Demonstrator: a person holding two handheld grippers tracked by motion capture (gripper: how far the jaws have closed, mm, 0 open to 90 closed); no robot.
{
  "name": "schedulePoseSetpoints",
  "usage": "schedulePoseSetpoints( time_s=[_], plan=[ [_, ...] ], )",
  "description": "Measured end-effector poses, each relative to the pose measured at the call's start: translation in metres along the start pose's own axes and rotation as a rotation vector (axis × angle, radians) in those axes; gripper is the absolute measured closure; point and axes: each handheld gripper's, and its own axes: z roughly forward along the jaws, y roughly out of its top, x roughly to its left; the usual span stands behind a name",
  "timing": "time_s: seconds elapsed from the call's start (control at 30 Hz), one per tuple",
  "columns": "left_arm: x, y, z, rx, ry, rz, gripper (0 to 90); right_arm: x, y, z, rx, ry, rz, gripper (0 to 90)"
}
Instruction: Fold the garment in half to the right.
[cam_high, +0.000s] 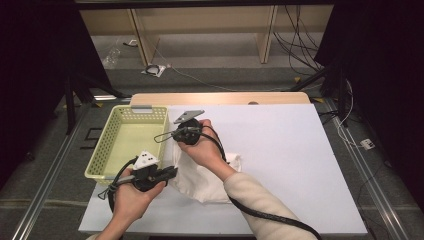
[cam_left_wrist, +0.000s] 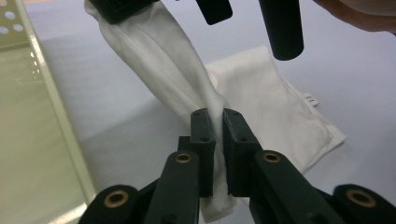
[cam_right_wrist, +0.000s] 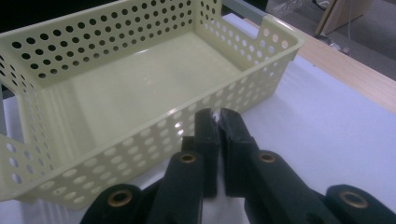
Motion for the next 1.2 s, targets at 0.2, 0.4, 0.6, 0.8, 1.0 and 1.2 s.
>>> schedulePoseSetpoints(
  time_s=[0.2,0.4,0.6,0.8,1.0,1.2],
  plan=[
    [-0.005,0.002,0.004,0.001,-0.01,0.007,83.2,-0.002,-0.003,-0.002,-0.003,-0.003,0.003,87.1],
    [-0.009,0.005,0.007,0.003,-0.019,0.015,83.3,-0.005,-0.005,-0.006,-0.007,-0.003,0.006,87.1],
    [-0.014,0.008,0.011,0.005,-0.027,0.025,83.3,-0.009,-0.008,-0.012,-0.014,-0.008,0.017,87.0],
    [-0.018,0.011,0.014,0.003,-0.034,0.029,83.3,-0.013,-0.01,-0.017,-0.02,-0.012,0.027,87.1],
    [-0.021,0.012,0.016,0.008,-0.039,0.036,83.3,-0.016,-0.013,-0.021,-0.022,-0.017,0.03,87.1],
    [-0.023,0.013,0.019,0.013,-0.044,0.045,83.3,-0.018,-0.015,-0.023,-0.02,-0.019,0.034,87.1]
  ],
)
